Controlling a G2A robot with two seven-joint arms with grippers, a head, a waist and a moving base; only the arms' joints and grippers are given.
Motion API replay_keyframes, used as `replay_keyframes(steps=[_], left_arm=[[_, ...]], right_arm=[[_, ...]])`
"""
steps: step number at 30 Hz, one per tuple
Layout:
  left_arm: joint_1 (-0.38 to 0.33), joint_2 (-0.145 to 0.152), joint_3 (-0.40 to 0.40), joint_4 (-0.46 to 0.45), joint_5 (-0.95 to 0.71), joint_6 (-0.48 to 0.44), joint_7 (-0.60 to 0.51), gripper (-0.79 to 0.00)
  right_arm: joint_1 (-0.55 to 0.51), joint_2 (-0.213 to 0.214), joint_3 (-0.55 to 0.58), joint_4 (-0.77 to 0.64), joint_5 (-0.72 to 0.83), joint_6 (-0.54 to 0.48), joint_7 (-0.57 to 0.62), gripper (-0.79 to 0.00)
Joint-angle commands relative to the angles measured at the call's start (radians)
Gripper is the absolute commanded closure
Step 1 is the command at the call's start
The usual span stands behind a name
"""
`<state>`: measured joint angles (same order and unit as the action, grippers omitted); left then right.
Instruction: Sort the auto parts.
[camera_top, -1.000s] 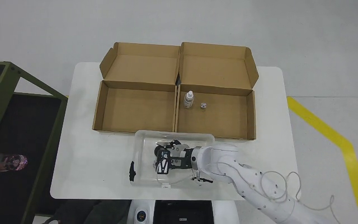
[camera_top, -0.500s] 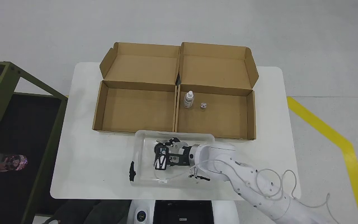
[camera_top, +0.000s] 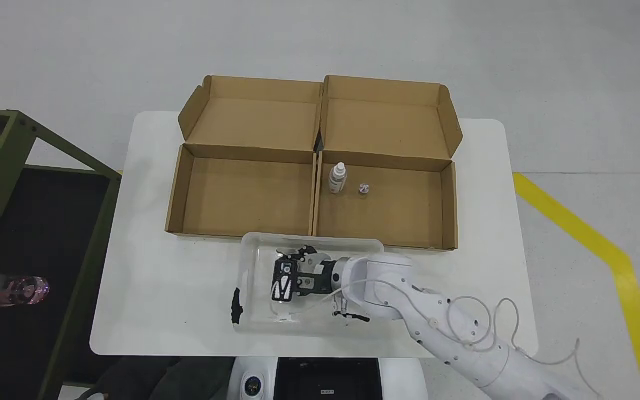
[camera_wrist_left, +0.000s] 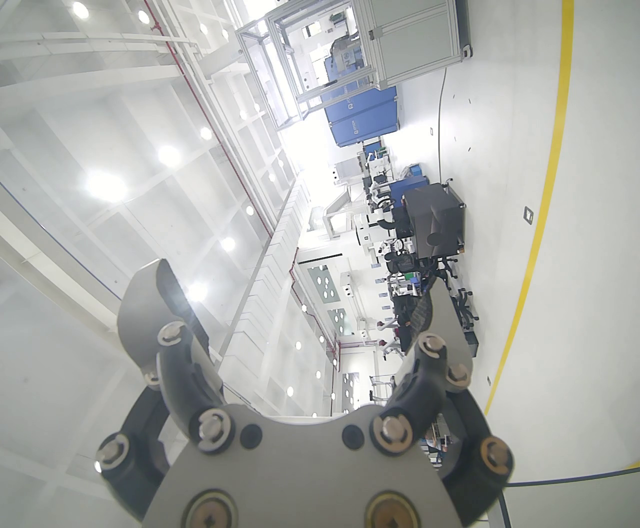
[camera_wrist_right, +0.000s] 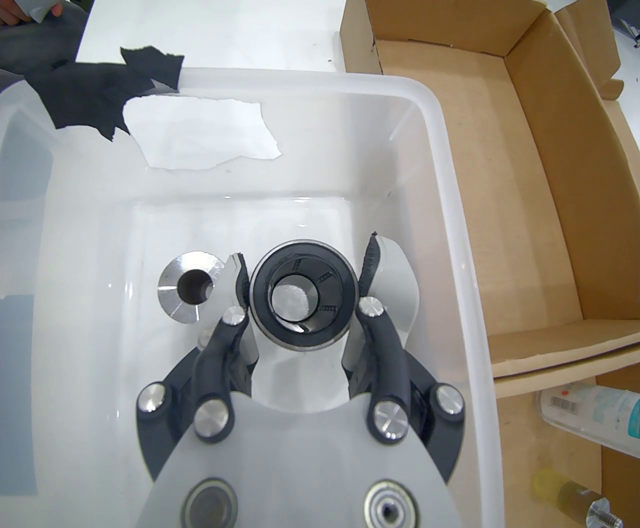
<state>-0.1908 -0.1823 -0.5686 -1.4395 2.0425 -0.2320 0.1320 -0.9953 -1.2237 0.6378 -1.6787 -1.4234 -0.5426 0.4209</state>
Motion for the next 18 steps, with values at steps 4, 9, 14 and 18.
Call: replay_keyframes(steps=[4,9,14,18], left_arm=[[0.000,0.000,0.000,0.000,0.000,0.000,0.000,-0.785],[0.000,0.000,0.000,0.000,0.000,0.000,0.000,-0.785],[0.000,0.000,0.000,0.000,0.000,0.000,0.000,-0.785],[0.000,0.000,0.000,0.000,0.000,0.000,0.000,-0.785]], right_arm=[[0.005,-0.008,-0.002,0.020,0.011,-0.004,-0.003,-0.462],[0.010,-0.016,-0.002,0.035,0.022,-0.011,-0.004,-0.357],[0.009,-0.019,0.007,0.039,0.034,-0.019,-0.007,-0.040],[0.005,-0.020,0.019,0.033,0.048,-0.030,-0.014,0.000]])
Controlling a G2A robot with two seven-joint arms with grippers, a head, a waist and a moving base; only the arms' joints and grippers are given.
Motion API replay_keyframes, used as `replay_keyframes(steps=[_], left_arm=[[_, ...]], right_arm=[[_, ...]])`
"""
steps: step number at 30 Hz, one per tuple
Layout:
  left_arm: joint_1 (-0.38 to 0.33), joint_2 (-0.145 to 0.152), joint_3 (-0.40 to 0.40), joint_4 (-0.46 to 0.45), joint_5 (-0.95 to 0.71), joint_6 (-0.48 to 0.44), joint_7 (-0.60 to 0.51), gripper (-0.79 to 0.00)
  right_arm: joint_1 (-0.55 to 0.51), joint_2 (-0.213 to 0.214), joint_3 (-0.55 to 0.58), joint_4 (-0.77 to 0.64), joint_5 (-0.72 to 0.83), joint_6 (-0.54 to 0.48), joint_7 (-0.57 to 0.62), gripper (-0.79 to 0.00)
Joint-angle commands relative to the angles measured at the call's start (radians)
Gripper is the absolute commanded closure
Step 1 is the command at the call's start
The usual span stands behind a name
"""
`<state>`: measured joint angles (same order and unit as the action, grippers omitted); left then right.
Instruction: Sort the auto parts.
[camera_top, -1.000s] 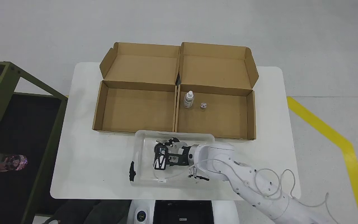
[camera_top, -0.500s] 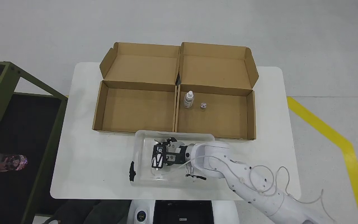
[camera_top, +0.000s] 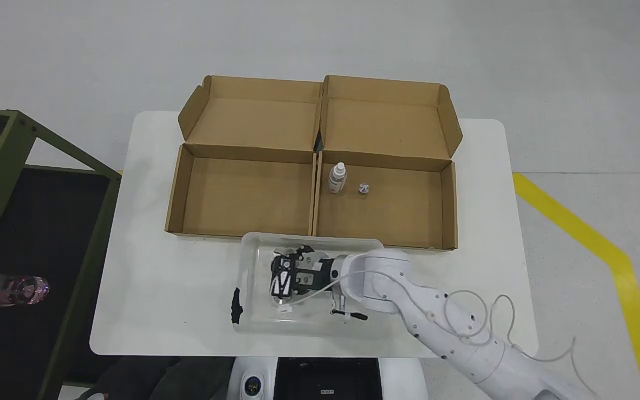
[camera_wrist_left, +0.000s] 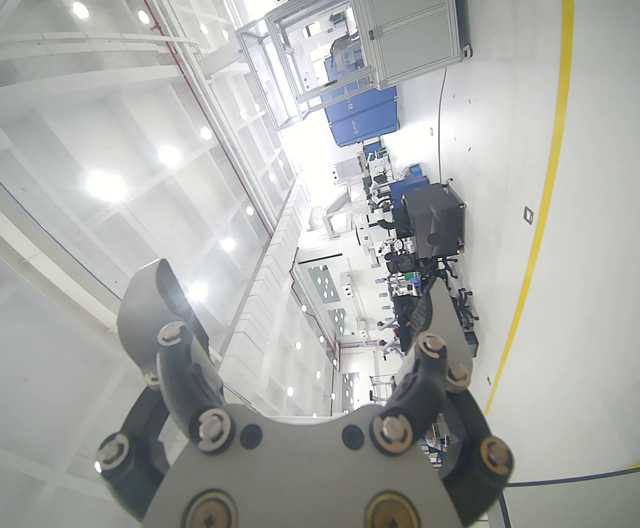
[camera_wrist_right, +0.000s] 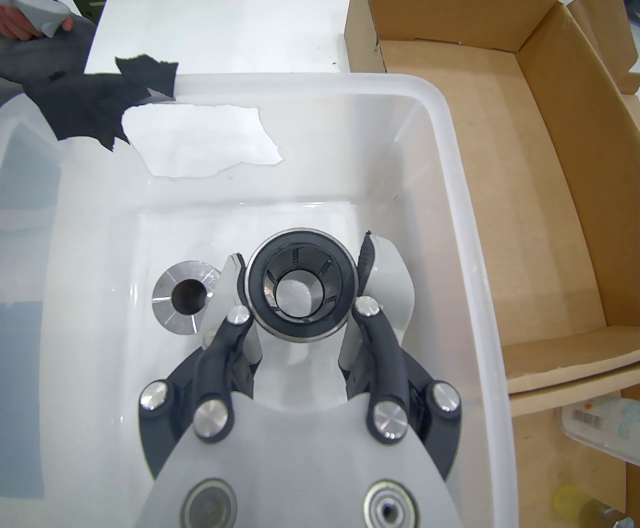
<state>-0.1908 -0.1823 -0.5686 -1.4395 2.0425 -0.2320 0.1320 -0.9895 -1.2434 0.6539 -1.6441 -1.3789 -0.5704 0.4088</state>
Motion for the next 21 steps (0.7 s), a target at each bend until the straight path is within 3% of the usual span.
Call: replay_keyframes(steps=[1,21], left_arm=[[0.000,0.000,0.000,0.000,0.000,0.000,0.000,-0.785],[0.000,0.000,0.000,0.000,0.000,0.000,0.000,-0.785]], right_arm=[[-0.002,0.000,0.006,-0.006,0.006,-0.006,-0.003,0.000],[-0.049,0.021,0.125,-0.146,0.106,-0.082,-0.023,0.000]])
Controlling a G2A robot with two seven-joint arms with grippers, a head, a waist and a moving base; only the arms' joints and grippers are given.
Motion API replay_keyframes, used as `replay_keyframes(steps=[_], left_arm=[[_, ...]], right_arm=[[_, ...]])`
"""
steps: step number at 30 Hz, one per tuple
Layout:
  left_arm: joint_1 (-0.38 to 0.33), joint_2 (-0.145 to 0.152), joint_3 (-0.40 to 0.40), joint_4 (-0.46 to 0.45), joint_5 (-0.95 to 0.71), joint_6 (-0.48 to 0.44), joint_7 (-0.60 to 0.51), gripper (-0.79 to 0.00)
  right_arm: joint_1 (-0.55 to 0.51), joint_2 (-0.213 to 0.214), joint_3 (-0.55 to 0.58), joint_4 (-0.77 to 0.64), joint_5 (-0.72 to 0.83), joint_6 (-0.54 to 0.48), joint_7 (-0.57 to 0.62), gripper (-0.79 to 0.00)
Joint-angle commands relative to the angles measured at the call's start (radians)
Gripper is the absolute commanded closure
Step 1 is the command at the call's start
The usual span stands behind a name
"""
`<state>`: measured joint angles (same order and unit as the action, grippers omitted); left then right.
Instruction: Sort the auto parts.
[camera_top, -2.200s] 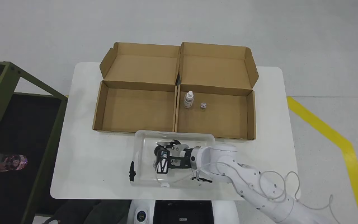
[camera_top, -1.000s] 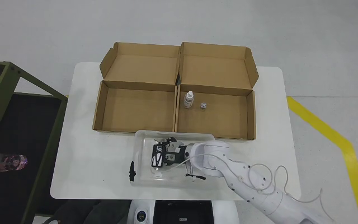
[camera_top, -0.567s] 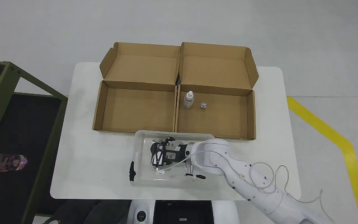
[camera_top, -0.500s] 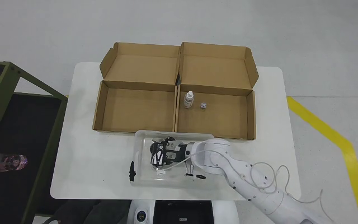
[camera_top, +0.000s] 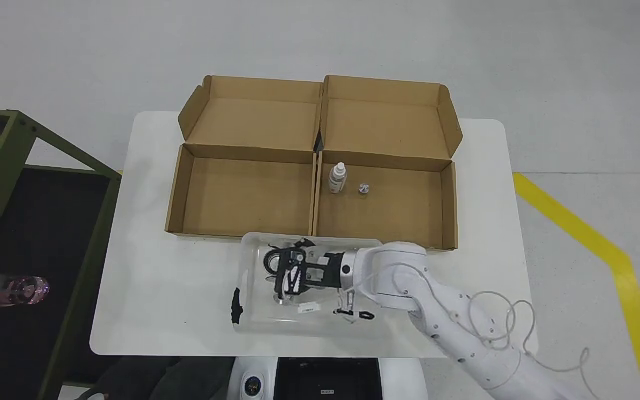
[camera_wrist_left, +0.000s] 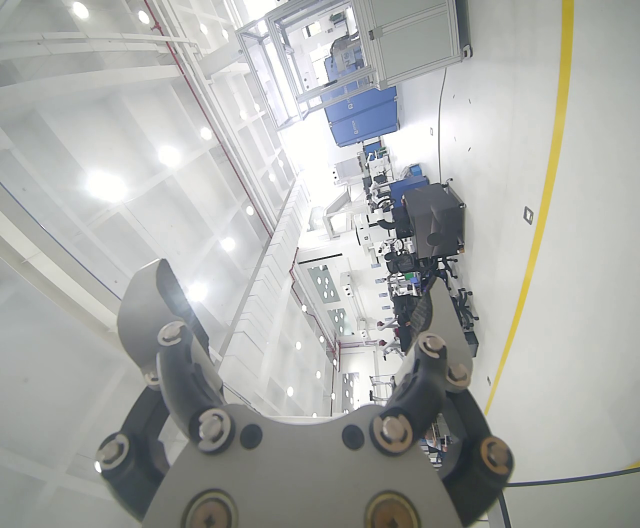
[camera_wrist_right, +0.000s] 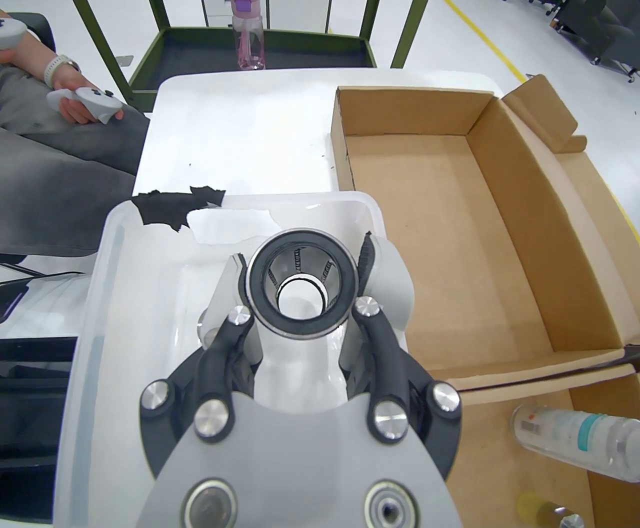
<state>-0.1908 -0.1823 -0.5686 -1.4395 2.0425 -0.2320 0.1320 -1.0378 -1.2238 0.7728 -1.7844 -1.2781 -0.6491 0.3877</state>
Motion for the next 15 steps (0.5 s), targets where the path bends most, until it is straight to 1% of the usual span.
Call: replay_keyframes(steps=[1,9,15], left_arm=[[0.000,0.000,0.000,0.000,0.000,0.000,0.000,-0.785],[0.000,0.000,0.000,0.000,0.000,0.000,0.000,-0.785],[0.000,0.000,0.000,0.000,0.000,0.000,0.000,-0.785]], right_arm=[[-0.002,0.002,0.013,-0.012,0.012,-0.006,-0.005,0.000],[0.002,0.006,0.058,-0.049,0.057,-0.014,-0.010,0.000],[0.029,0.002,0.074,-0.036,0.075,-0.006,-0.016,0.000]])
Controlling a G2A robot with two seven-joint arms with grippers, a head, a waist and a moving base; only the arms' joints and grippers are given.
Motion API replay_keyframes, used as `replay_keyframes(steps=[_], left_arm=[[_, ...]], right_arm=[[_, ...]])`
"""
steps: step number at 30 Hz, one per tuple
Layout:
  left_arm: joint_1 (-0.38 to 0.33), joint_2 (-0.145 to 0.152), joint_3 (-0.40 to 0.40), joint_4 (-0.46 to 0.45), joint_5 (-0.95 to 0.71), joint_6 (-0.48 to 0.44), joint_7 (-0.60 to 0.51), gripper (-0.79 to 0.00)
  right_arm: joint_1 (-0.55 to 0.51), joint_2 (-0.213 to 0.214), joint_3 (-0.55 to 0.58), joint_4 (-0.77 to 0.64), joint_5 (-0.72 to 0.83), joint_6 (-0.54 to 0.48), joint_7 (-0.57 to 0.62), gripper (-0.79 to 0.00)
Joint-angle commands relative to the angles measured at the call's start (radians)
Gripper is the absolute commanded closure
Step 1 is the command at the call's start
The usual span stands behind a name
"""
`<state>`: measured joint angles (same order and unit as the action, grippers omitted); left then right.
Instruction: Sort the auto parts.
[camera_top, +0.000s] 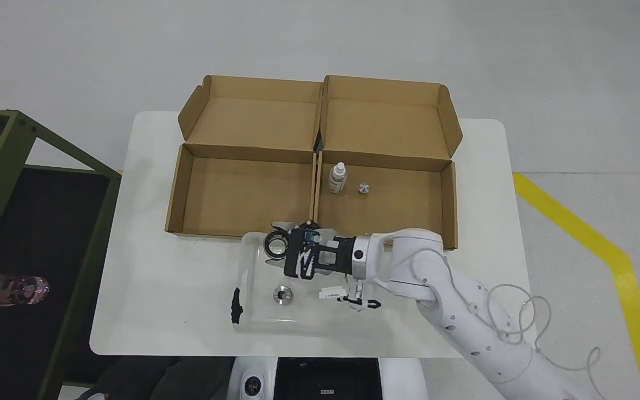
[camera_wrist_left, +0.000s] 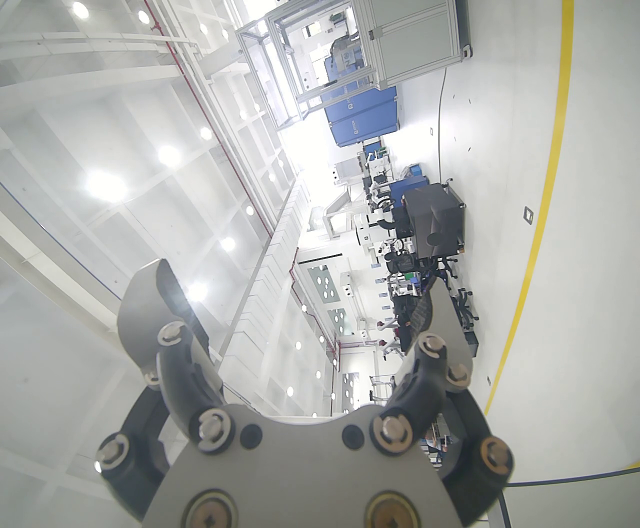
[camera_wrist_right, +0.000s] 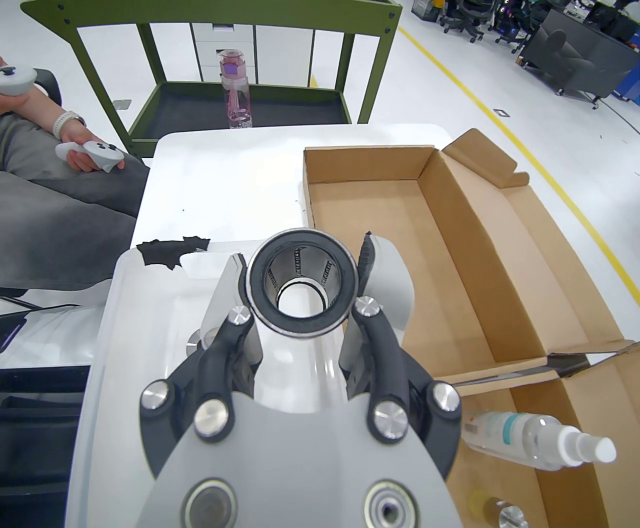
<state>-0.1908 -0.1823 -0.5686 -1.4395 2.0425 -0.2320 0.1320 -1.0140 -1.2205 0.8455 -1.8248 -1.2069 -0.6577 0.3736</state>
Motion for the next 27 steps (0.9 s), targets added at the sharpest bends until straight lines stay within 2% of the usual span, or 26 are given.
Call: replay_keyframes(steps=[1,14,27], left_arm=[[0.000,0.000,0.000,0.000,0.000,0.000,0.000,-0.785],[0.000,0.000,0.000,0.000,0.000,0.000,0.000,-0.785],[0.000,0.000,0.000,0.000,0.000,0.000,0.000,-0.785]], right_arm=[[0.011,-0.002,0.001,0.009,0.006,0.005,-0.004,0.000],[0.114,-0.031,-0.020,0.106,0.027,0.063,-0.032,0.000],[0.261,-0.085,-0.078,0.325,0.054,0.152,-0.054,0.000]])
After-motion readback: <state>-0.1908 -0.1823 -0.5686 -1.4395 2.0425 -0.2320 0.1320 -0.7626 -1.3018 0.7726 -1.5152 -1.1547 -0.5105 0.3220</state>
